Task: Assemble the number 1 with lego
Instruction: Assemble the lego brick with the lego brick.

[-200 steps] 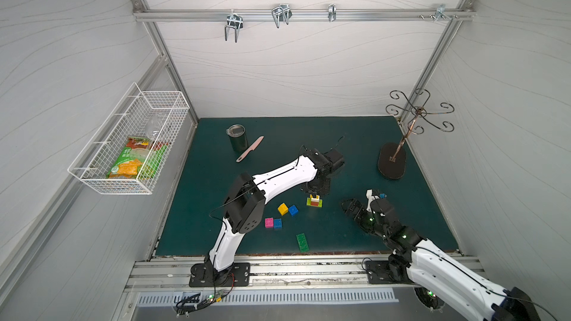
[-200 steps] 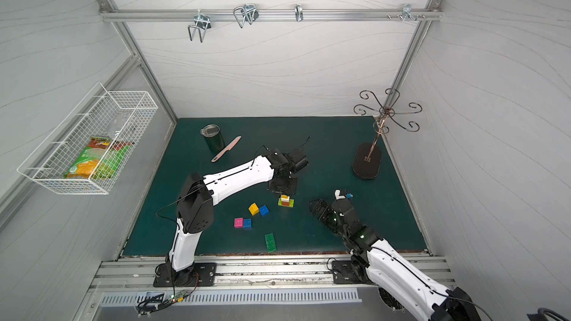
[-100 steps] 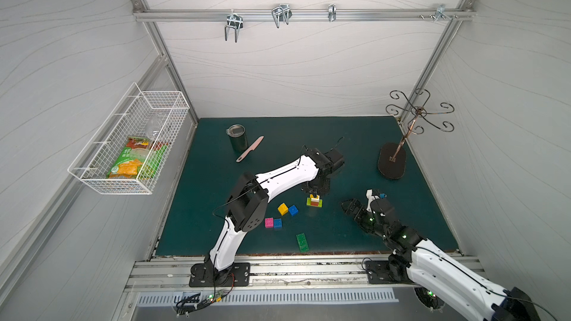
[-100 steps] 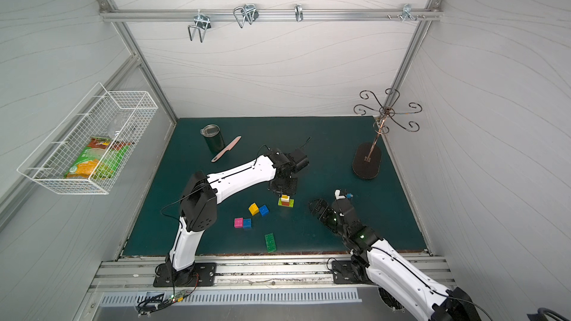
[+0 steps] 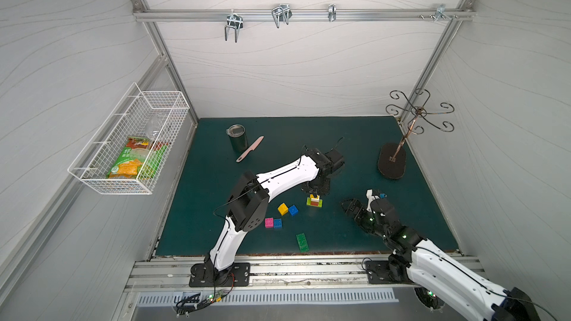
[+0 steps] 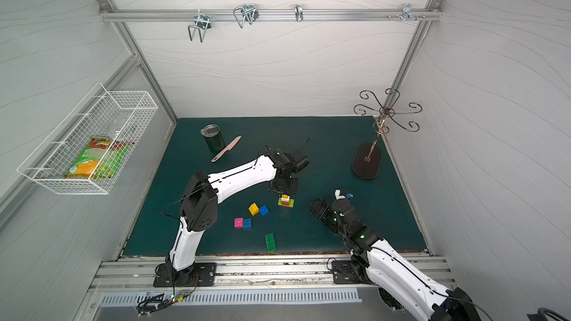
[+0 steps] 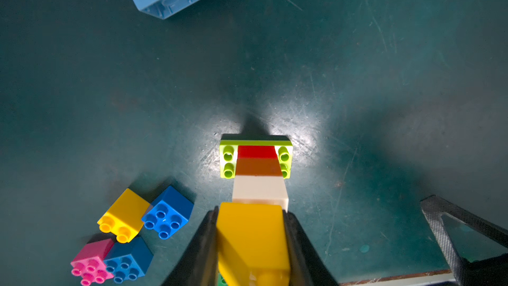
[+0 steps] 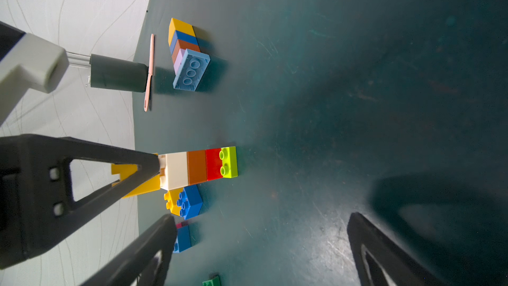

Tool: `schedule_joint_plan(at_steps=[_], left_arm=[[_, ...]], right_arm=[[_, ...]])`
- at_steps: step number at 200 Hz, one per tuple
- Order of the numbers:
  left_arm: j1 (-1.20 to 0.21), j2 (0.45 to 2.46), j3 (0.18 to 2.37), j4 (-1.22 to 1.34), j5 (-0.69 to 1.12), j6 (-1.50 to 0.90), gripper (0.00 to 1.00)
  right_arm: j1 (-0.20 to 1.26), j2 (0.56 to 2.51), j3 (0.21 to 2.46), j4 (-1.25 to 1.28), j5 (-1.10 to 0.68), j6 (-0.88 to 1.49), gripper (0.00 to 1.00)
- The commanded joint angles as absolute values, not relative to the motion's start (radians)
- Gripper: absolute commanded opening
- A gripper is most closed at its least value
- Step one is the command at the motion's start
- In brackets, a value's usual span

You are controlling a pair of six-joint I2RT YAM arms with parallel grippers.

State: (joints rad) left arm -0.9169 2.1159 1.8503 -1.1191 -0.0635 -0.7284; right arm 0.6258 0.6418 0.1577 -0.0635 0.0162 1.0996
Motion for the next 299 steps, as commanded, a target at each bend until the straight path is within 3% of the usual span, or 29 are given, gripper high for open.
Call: schedule_joint_plan(at_steps=[1,299], left_arm=[[-0.915,2.142,1.884,-1.121,-0.063,-0.738,0.15],[-0.941,2.194,1.922,-1.169,-0.113,-0.716,0.16]], right_arm=[[0.620,0.632,0.160,-0.076,0.007,1.091,0.99],[0.614,0.658,0.163,-0.061,-0.006,1.090,0.99]])
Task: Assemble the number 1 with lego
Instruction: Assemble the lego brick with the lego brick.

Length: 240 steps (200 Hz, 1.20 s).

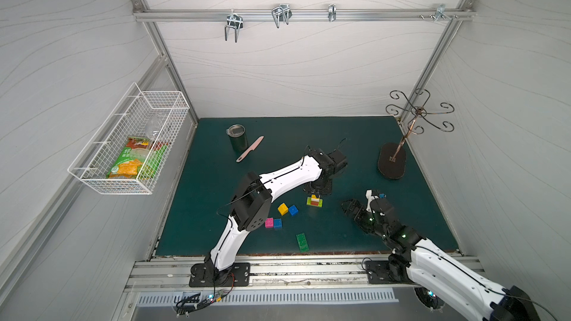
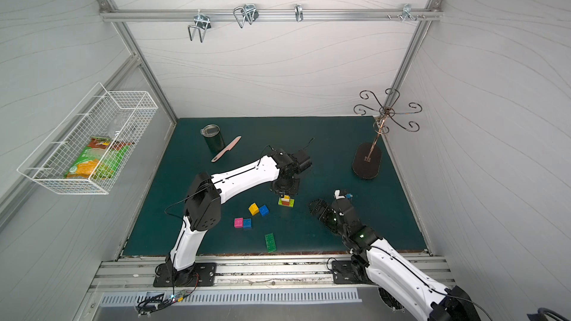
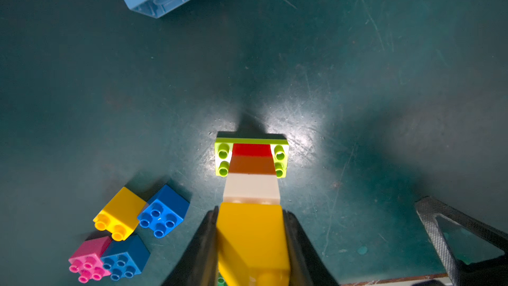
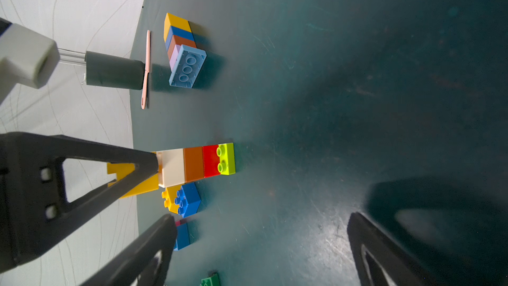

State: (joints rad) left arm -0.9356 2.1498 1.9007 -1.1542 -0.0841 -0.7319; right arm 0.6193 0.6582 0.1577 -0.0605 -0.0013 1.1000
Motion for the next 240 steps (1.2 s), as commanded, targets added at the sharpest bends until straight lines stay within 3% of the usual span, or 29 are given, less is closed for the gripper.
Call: schedule_joint_plan(at_steps=[1,240], left_arm=[[-0.941,2.195,1.921,-1.169,-0.113,-0.716,0.16],[-0.918,2.237,1.817,-1.092,-0.082,-0.693,0.19]], right_arm=[[0.614,0.657,0.163,-0.062,-0.006,1.091,0.99],[0.606,0.638,0.158,-0.070,-0.008,1.091,0.99]])
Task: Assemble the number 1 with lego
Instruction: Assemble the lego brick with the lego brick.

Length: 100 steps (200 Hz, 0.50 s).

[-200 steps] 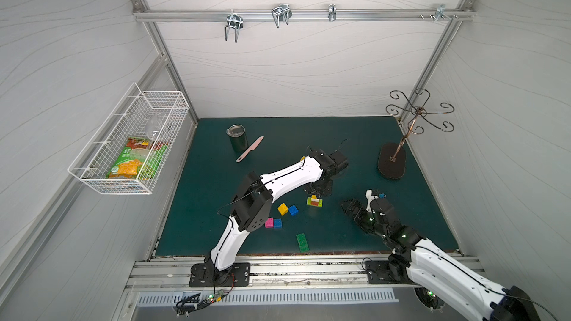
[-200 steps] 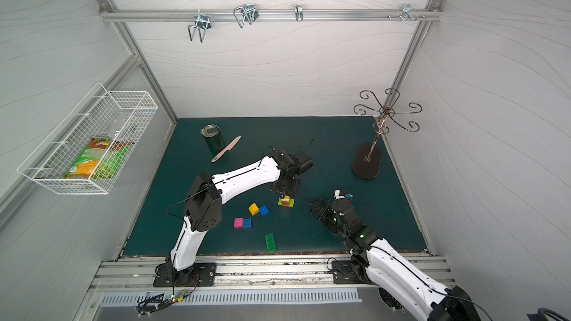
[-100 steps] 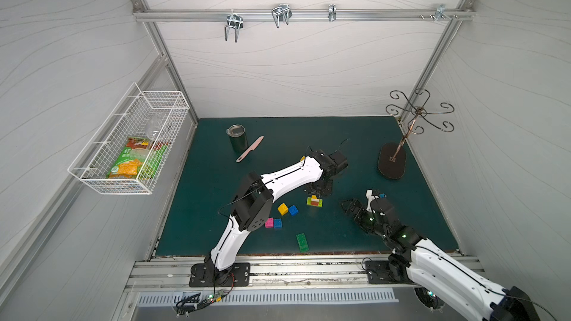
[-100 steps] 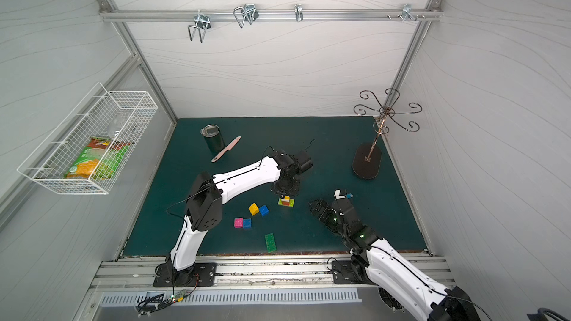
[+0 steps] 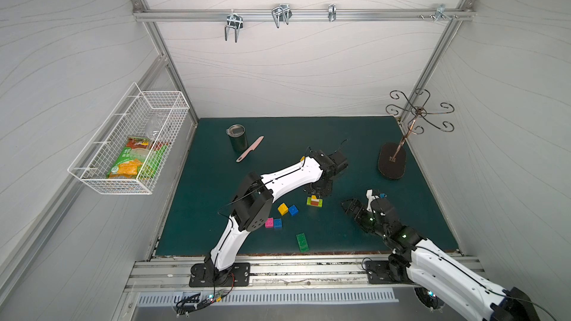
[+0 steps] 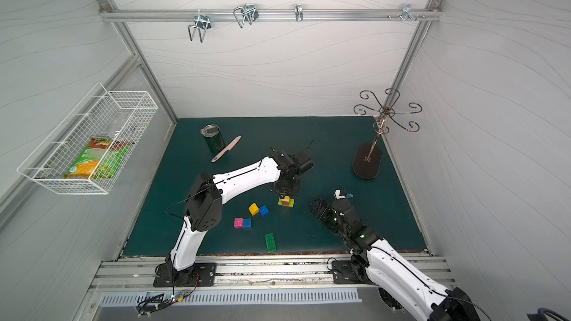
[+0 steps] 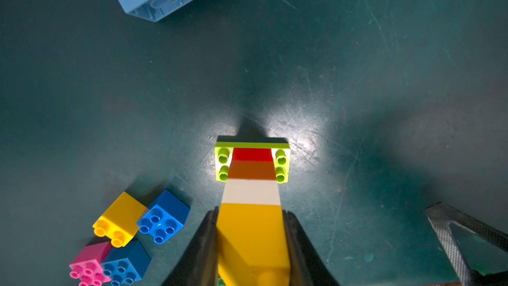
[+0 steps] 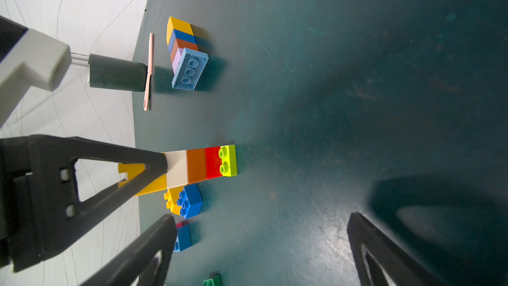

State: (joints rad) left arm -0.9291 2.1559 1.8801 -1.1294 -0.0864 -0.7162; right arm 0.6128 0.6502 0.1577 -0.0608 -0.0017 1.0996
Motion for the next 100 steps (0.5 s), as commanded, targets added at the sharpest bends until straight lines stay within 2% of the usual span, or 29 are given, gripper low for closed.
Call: schedule_joint_plan(at_steps=[1,45,100], left_arm=[[-0.917,2.236,1.816,-1.092,-0.082,-0.693,0.19],[-0.919,2.178,1.830,-1.100,-0.101,-0.693,0.50],[-0.920,2.153,1.917,-1.141,-0.104,-0.689,0.71]], right_arm=[[0.606,0.636,0.157,-0.070,-0.008,1.091,0.99],[0.606,0.603,0.145,-0.057,-0.014,1.075,0.99],[0.607,0.474,0.109,-0.055,-0.021,1.041,0.99]])
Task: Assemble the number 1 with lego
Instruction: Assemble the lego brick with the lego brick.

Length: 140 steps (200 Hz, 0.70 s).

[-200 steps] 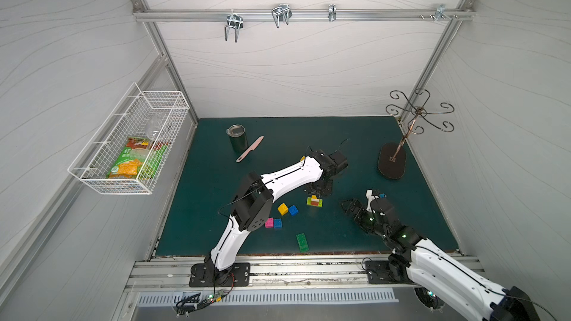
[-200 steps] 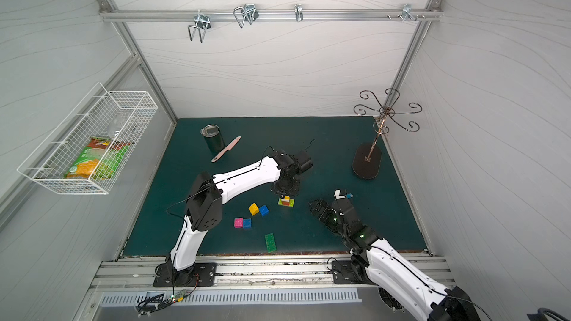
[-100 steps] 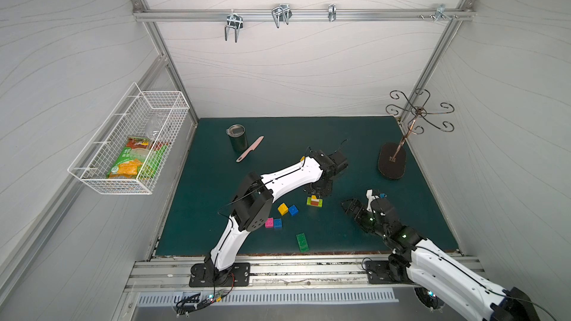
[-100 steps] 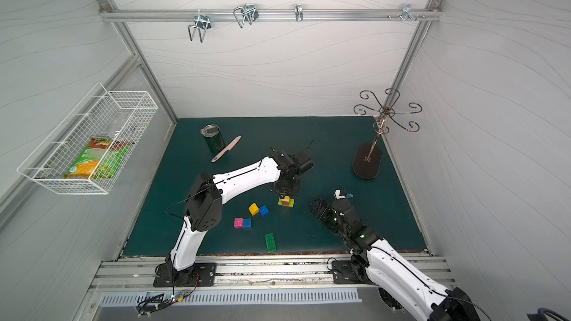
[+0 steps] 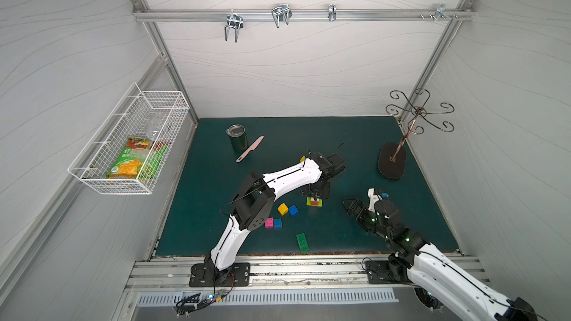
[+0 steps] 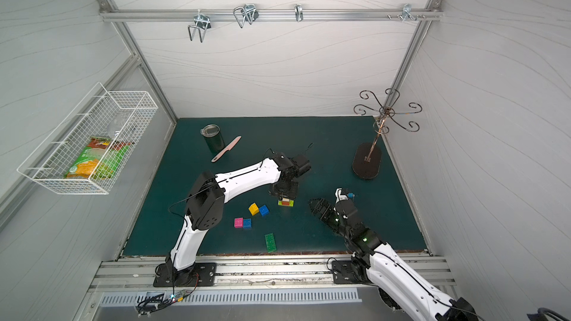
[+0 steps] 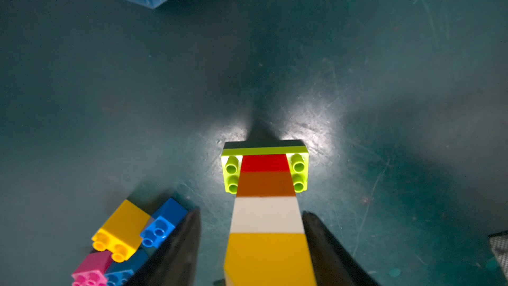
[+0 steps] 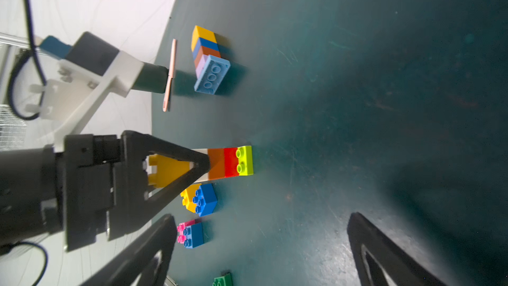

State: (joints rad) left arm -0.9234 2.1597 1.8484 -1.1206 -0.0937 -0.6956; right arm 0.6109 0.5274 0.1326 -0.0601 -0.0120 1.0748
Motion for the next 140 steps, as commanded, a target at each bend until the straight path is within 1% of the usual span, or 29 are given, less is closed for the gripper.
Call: schedule_joint_plan(at_steps=[1,37,47,59,80,97,114,123,140], left_arm=[[-0.919,2.152,1.918,-1.142,-0.105,-0.690,0.71],[-0.919,2.088,1.952,-1.156,-0.122,-0.698,0.84],[-0.919,2.066,1.964,-1.164,-0.127,-0.699,0.90],[-0.917,2.035,1.980,-1.177,-0.135,-0.702,0.99],[-0.910,1.960,1.984,-1.201,-0.151,-0.714,1.00],[-0.907,1.873,1.937,-1.194,-0.173,-0.723,1.00],[-0.891,1.759,1.851,-1.156,-0.170,-0.738,1.00],[-0.881,1.689,1.767,-1.122,-0.161,-0.746,1.00],[-0.857,1.564,1.636,-1.065,-0.134,-0.753,1.00]], right_arm=[[0.606,0.472,0.108,-0.054,-0.021,1.040,0.99],[0.609,0.383,0.063,-0.007,-0.032,0.994,0.99],[0.612,0.386,0.064,0.013,-0.040,0.974,0.99],[0.622,0.410,0.069,0.062,-0.057,0.931,0.99],[0.638,0.488,0.145,0.067,-0.087,0.779,0.99],[0.647,0.589,0.201,0.068,-0.099,0.668,0.99],[0.647,0.707,0.236,0.143,-0.169,0.608,0.99],[0.648,0.772,0.254,0.195,-0.221,0.574,0.99],[0.648,0.895,0.295,0.234,-0.264,0.531,0.99]])
